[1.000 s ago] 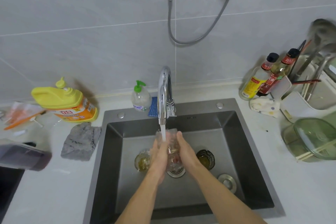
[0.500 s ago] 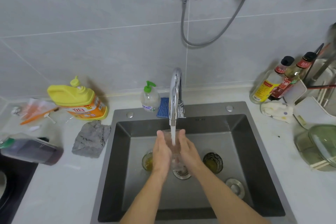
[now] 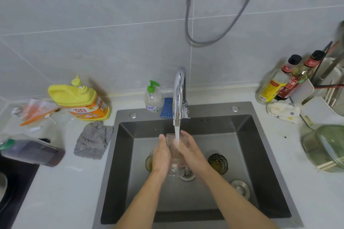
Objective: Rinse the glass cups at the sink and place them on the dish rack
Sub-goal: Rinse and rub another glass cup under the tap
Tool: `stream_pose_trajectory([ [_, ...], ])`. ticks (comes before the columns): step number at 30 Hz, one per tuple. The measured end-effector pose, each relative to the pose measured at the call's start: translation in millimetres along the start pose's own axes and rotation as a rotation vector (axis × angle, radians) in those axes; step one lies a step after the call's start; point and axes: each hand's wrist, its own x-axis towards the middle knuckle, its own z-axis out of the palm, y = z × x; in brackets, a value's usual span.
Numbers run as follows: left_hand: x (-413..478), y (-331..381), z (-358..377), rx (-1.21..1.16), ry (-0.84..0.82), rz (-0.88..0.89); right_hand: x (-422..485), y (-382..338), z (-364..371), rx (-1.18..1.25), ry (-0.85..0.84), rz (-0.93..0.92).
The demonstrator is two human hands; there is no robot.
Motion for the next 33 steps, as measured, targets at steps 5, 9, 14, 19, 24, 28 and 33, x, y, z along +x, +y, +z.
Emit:
stream_pose_trajectory([
  [5,-22.9,2.9,13.4,0.044,0.047,0.094,6.6,1.7,3.5,0.085,0.107,0.03],
  [9,-34.6,1.4,23.2,0.066,0.228,0.177,2.7,-3.7,16.8,0.049,0.258,0.02],
  [14,-28.3,5.1,16.3,0.038,0.294,0.051,-5.2,3.9,29.8,-0.019,0.264,-0.053],
  [19,-6.5,-3.2,-0.7,-0.281,0.078,-0.186,0.5,-2.8,-8.6,-0.334,0.167,-0.147],
  [24,-7.7,0.1,-3.6,-0.467,0.031,-0.212,0.9,-12.2,-25.3,-0.499,0.253,-0.11],
  [28,-10.4,1.2,6.9,-0.607,0.013,-0.174,0.1,-11.4,-14.1,-0.462,0.296,0.085],
  [33,-8.2,-2.6,2.2,-0.755,-0.076,-0.233,-8.5,-16.7,-5.6,-0.304,0.127,0.12],
])
